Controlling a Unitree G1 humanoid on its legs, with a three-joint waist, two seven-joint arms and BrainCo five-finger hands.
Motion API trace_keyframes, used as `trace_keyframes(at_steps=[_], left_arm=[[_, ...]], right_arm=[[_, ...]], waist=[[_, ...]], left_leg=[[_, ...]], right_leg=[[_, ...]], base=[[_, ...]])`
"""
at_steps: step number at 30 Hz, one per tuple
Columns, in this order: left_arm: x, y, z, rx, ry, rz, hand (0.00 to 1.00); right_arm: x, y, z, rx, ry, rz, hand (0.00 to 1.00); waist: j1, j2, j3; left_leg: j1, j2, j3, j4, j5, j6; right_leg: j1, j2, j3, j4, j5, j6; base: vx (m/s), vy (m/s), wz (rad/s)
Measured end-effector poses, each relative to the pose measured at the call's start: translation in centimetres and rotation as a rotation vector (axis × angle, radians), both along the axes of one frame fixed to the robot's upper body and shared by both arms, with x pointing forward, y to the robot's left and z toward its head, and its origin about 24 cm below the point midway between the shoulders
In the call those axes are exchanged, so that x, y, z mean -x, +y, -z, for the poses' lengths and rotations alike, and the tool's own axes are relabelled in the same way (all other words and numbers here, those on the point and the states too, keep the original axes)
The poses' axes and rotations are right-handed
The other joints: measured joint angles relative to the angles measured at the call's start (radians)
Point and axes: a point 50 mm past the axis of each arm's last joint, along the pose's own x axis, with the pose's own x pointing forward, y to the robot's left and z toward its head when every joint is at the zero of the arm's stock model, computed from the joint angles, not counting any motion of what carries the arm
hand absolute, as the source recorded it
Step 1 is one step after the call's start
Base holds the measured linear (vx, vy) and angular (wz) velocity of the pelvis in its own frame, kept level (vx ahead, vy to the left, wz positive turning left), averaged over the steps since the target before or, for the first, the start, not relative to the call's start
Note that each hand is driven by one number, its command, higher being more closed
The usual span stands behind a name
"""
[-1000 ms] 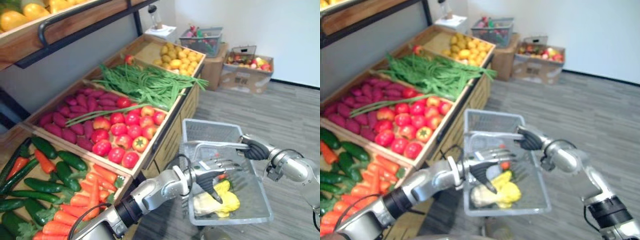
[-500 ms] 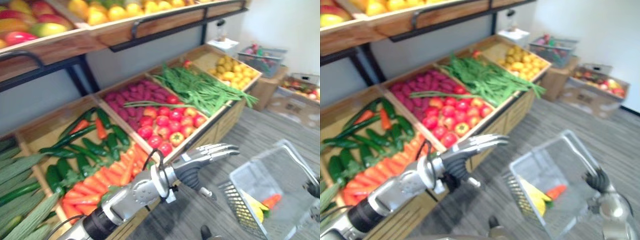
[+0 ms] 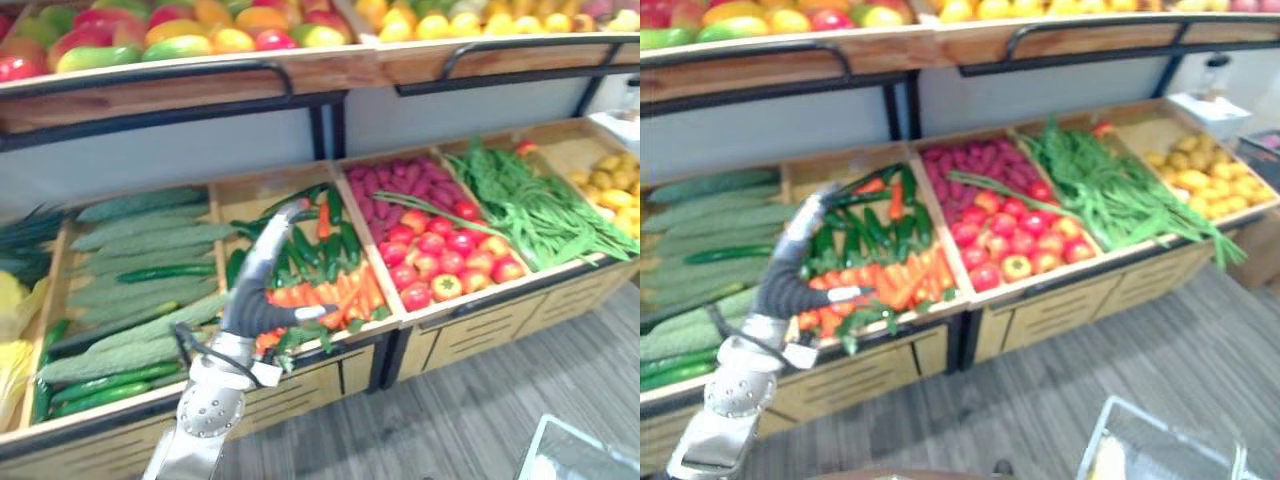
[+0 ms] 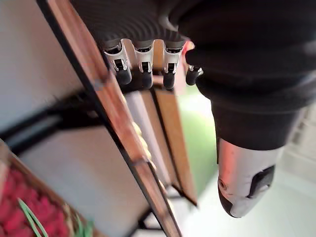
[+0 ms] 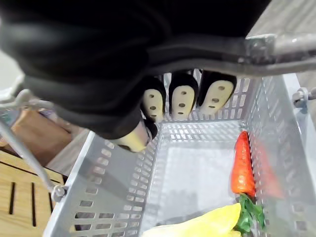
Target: Pick vegetable in the basket
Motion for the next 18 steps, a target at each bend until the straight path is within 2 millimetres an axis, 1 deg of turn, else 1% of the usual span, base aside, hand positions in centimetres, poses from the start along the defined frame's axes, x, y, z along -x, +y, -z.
trace_keyframes(at_steps=[1, 2, 4, 5, 6, 7, 8, 10, 12, 13, 16, 17, 18], left_arm=[[0.0, 1.2, 1.1, 0.027, 0.039, -0.104, 0.0], [0.0, 1.8, 1.7, 0.041, 0.065, -0.152, 0.0], [0.5, 4.2, 4.0, 0.1, 0.158, -0.337, 0.0], [1.4, 6.6, 6.6, 0.125, 0.262, -0.519, 0.0], [1.8, 7.7, 7.6, 0.114, 0.303, -0.594, 0.0], [2.3, 8.8, 9.0, 0.095, 0.358, -0.679, 0.0], [2.5, 9.2, 9.7, 0.085, 0.387, -0.716, 0.0], [3.4, 10.3, 11.6, 0.067, 0.472, -0.803, 0.0], [5.1, 11.6, 14.4, 0.071, 0.607, -0.906, 0.0], [5.6, 11.8, 15.0, 0.082, 0.637, -0.94, 0.0], [8.6, 12.8, 18.4, 0.137, 0.801, -1.083, 0.0], [9.2, 12.9, 18.9, 0.147, 0.829, -1.108, 0.0], [10.3, 13.2, 20.1, 0.158, 0.888, -1.154, 0.0]], right_arm=[[0.4, 1.0, 0.6, -0.029, 0.003, 0.036, 1.0], [0.6, 1.4, 0.9, -0.042, 0.008, 0.045, 1.0], [0.8, 2.9, 1.7, -0.078, 0.009, 0.066, 1.0], [0.9, 3.0, 1.7, -0.063, 0.005, 0.098, 1.0], [0.7, 3.3, 1.9, -0.062, -0.001, 0.103, 1.0], [0.6, 3.7, 2.0, -0.065, -0.007, 0.109, 1.0], [0.5, 4.0, 2.2, -0.071, -0.015, 0.117, 1.0], [0.2, 4.8, 2.5, -0.081, -0.025, 0.12, 1.0], [-0.4, 5.1, 2.5, -0.061, -0.023, 0.092, 1.0], [-0.6, 5.1, 2.5, -0.056, -0.028, 0.087, 1.0], [-1.0, 5.4, 2.4, -0.037, -0.034, 0.062, 1.0], [-1.0, 5.4, 2.4, -0.034, -0.033, 0.062, 1.0], [-1.0, 5.6, 2.4, -0.029, -0.03, 0.061, 1.0]], waist=[[0.0, -0.005, 0.0], [0.0, -0.007, 0.0], [-0.002, -0.015, 0.0], [-0.002, -0.022, 0.001], [-0.001, -0.018, -0.004], [-0.002, -0.029, -0.002], [-0.002, -0.024, -0.006], [-0.002, -0.03, -0.005], [-0.003, -0.029, -0.009], [-0.003, -0.027, -0.01], [-0.003, -0.025, -0.015], [-0.003, -0.023, -0.019], [-0.003, -0.022, -0.024]], left_leg=[[-0.003, -0.003, -0.019, 0.0, 0.004, 0.006], [-0.004, -0.004, -0.029, 0.0, 0.005, 0.007], [-0.022, -0.012, -0.063, 0.0, 0.005, 0.008], [-0.038, -0.015, -0.085, 0.0, 0.011, 0.014], [-0.037, -0.015, -0.09, 0.0, 0.011, 0.014], [-0.036, -0.014, -0.099, 0.0, 0.011, 0.014], [-0.034, -0.013, -0.103, 0.0, 0.011, 0.014], [-0.034, -0.012, -0.117, 0.0, 0.011, 0.015], [-0.033, -0.012, -0.116, 0.0, 0.008, 0.018], [-0.034, -0.012, -0.116, 0.0, 0.008, 0.018], [-0.03, -0.01, -0.115, 0.0, 0.004, 0.017], [-0.03, -0.01, -0.115, 0.0, 0.003, 0.017], [-0.027, -0.009, -0.114, 0.0, 0.001, 0.015]], right_leg=[[0.009, -0.002, -0.017, 0.001, 0.001, -0.002], [0.013, -0.003, -0.024, 0.001, 0.003, -0.005], [0.021, -0.007, -0.055, -0.004, -0.004, -0.001], [0.022, -0.009, -0.076, -0.007, -0.005, -0.002], [0.025, -0.008, -0.084, -0.005, -0.009, -0.009], [0.027, -0.008, -0.094, 0.004, -0.018, -0.018], [0.029, -0.008, -0.099, 0.005, -0.021, -0.023], [0.039, -0.007, -0.113, 0.003, -0.029, -0.031], [0.039, -0.007, -0.114, 0.003, -0.033, -0.036], [0.039, -0.007, -0.115, 0.003, -0.033, -0.037], [0.043, -0.005, -0.121, 0.001, -0.036, -0.042], [0.043, -0.004, -0.122, 0.0, -0.037, -0.043], [0.047, -0.004, -0.124, -0.002, -0.038, -0.043]], base=[[0.02, 0.015, 0.45], [0.04, 0.032, 0.44], [0.04, 0.046, 0.49], [0.04, 0.039, 0.43], [0.04, 0.022, 0.36], [0.02, 0.005, 0.18], [0.02, -0.003, 0.23], [0.02, 0.0, 0.17], [0.01, 0.003, 0.03], [0.0, 0.0, 0.0], [0.01, -0.002, 0.0], [0.04, -0.007, 0.01], [0.05, -0.008, 0.01]])
